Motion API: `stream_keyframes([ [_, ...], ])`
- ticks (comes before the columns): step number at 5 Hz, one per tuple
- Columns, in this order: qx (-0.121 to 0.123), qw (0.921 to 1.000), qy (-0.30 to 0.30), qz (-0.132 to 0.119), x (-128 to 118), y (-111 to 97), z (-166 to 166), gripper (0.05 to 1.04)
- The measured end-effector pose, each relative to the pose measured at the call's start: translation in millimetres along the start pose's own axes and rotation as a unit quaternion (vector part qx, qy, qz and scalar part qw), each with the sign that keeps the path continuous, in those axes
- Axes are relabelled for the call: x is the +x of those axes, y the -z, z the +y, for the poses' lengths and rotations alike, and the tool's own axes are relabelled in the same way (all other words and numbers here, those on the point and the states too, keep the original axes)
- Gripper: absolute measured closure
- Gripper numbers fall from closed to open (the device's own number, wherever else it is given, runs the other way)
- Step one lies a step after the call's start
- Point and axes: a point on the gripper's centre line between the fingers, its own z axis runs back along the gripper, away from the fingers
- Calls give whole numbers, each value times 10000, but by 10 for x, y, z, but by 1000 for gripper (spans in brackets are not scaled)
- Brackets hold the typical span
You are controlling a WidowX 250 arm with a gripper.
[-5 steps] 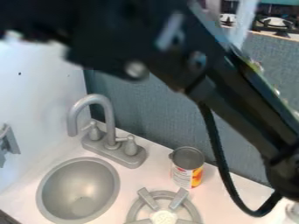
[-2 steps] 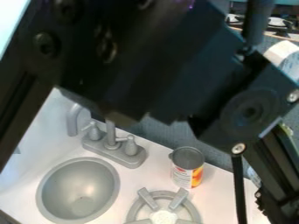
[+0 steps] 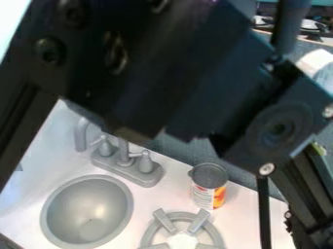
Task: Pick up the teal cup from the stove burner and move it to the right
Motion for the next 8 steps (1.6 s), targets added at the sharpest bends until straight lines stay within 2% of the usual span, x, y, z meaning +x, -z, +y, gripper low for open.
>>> stream_keyframes([
  [1,407,9980,-137,458,9,-63,20,986],
  [2,380,9972,-134,626,2,8,18,961],
  [3,280,9981,-160,523,34,14,-13,765],
  [4,225,9984,-263,449,52,22,-26,475],
  [5,217,9980,-356,485,-14,65,-26,182],
  [6,233,9983,-468,268,-10,-128,-40,70],
  [7,166,9985,-522,47,-53,-319,-17,75],
  [8,148,9935,-984,-547,-89,-733,175,78],
])
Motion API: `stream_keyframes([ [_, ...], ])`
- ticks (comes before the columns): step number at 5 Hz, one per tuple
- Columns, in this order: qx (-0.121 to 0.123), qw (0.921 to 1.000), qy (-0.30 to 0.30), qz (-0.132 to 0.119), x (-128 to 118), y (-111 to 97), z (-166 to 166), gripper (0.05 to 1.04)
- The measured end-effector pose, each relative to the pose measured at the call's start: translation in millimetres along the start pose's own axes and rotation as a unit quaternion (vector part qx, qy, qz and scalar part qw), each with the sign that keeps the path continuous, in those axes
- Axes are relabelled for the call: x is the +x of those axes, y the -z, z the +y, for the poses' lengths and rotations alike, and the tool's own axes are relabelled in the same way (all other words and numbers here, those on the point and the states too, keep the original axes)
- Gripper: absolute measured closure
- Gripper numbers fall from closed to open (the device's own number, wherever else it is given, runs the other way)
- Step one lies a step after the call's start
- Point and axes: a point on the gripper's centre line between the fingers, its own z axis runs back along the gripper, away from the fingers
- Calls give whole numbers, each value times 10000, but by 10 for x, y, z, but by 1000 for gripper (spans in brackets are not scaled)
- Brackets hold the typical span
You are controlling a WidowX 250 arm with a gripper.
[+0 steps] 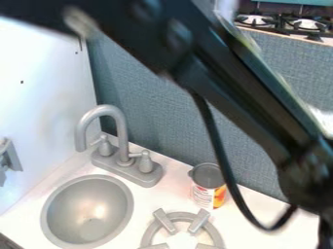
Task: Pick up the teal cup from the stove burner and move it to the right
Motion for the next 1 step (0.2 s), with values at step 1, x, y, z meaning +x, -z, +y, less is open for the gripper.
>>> stream_keyframes([
  [1,270,9988,-369,-188,43,-97,162,79],
])
